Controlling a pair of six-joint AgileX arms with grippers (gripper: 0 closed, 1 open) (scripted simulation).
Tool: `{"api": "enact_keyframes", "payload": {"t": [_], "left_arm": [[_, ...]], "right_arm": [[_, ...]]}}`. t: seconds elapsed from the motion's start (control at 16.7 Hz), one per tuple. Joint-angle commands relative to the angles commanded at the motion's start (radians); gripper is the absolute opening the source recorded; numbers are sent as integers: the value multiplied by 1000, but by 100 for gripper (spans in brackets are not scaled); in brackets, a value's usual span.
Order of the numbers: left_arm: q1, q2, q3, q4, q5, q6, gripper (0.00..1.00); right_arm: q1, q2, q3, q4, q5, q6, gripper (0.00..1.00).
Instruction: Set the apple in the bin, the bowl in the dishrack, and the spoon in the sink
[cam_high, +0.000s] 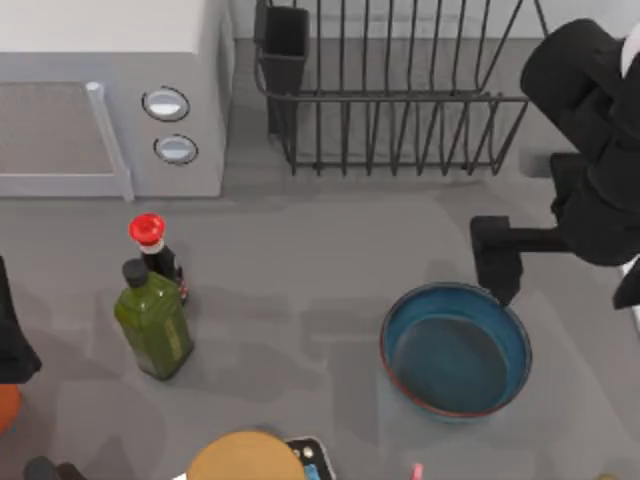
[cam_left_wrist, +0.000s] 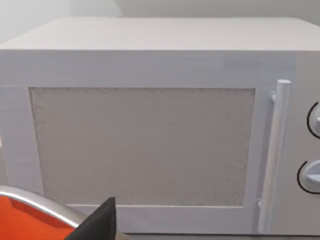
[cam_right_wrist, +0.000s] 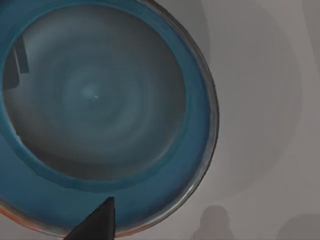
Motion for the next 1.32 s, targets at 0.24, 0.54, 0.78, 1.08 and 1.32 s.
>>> {"api": "enact_keyframes", "payload": {"t": [0.24,0.54,0.78,1.08,1.32], "left_arm": [[0,0,0,0,0,0,100],[0,0,0,0,0,0,100],[0,0,0,0,0,0,100],[0,0,0,0,0,0,100],[0,0,0,0,0,0,100]], "right_arm": [[15,46,43,-35,2,15,100],[13,48,26,-17,2,14,100],[19,96,-76,135,2,21,100],[19,162,-214,344,3,21,100],[18,170,-226,358,3,20,100]]}}
